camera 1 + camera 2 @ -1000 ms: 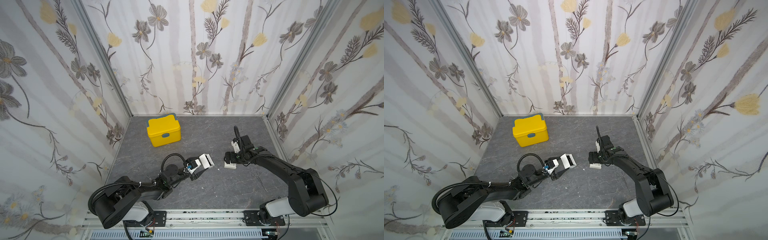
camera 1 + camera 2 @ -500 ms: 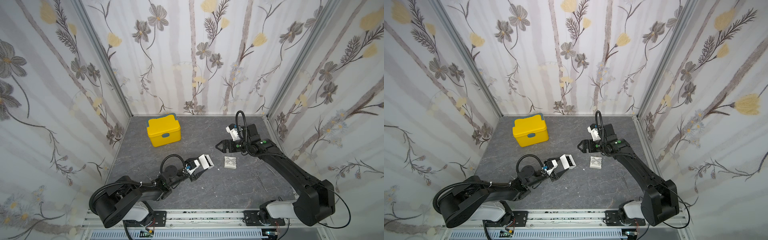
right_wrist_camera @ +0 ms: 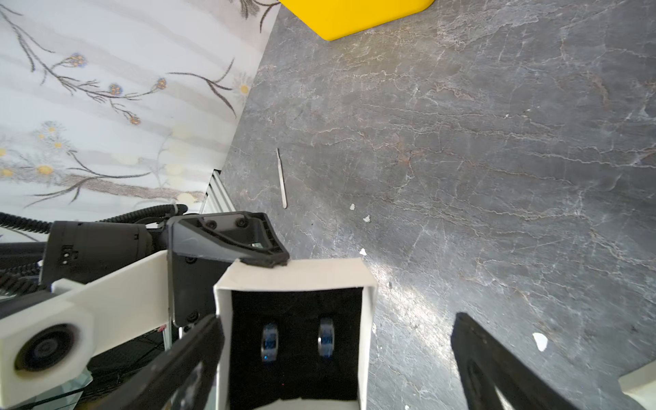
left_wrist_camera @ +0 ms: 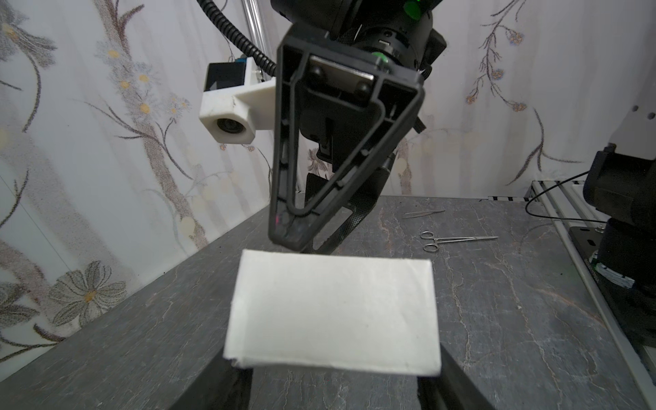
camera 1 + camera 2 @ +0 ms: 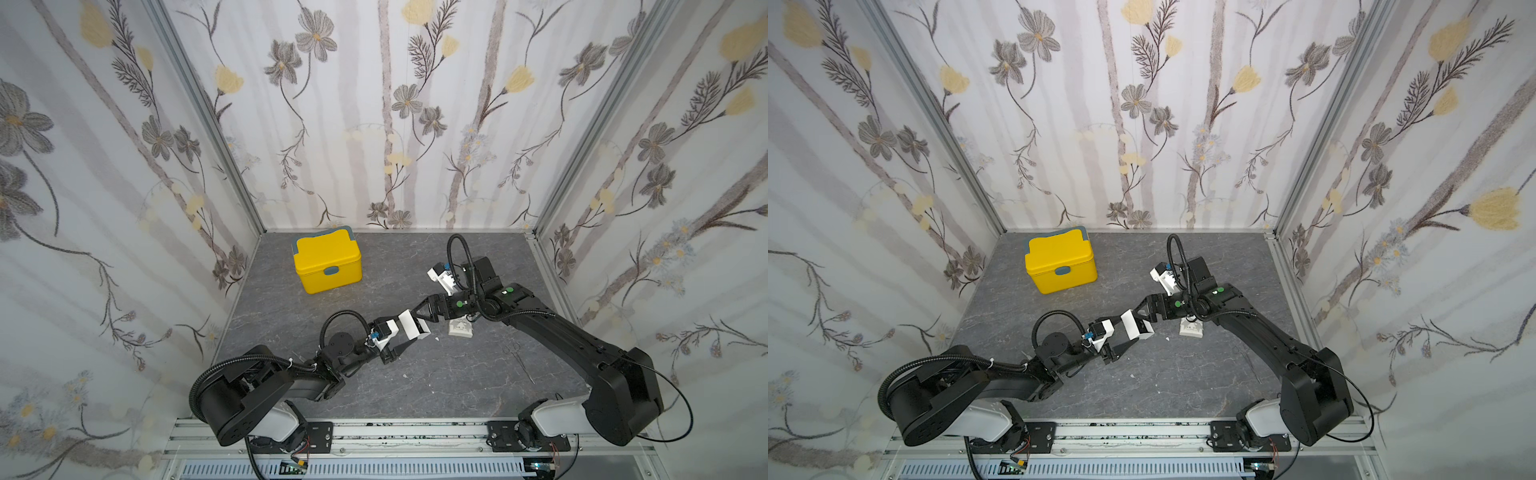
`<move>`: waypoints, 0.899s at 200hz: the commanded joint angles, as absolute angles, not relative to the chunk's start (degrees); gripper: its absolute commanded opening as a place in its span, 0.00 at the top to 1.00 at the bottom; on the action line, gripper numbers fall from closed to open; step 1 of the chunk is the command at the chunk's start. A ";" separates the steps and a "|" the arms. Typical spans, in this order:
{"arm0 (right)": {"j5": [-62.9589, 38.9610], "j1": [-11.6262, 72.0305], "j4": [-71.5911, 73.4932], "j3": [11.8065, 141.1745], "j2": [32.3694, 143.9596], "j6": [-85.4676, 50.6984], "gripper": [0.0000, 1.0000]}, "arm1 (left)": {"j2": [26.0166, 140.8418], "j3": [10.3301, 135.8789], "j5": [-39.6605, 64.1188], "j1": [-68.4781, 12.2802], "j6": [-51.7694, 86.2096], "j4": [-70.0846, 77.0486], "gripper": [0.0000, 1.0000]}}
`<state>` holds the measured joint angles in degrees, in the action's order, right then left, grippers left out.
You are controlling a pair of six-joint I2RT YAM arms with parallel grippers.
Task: Take the rings out of the lift-off lid box
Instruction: Place the jewelry box at the center of the board.
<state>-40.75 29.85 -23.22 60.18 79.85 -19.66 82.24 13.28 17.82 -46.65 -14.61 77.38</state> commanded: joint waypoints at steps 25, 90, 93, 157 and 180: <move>-43.40 29.55 -19.34 58.51 78.45 -21.17 0.01 | 82.53 13.49 18.26 -46.65 -14.32 80.59 0.38; -46.52 24.41 -16.93 52.31 75.94 -22.92 0.27 | 81.71 13.17 18.35 -46.64 -14.33 80.83 0.38; -46.65 24.50 -16.82 52.18 75.94 -22.94 0.27 | 81.76 13.21 18.43 -46.64 -14.28 80.86 0.38; -47.90 25.57 -12.72 50.03 76.42 -24.34 0.56 | 81.85 13.66 18.78 -46.71 -13.98 81.03 0.38; -47.92 25.89 -12.15 49.75 76.72 -24.39 0.57 | 81.57 13.71 18.80 -46.77 -14.02 80.76 0.38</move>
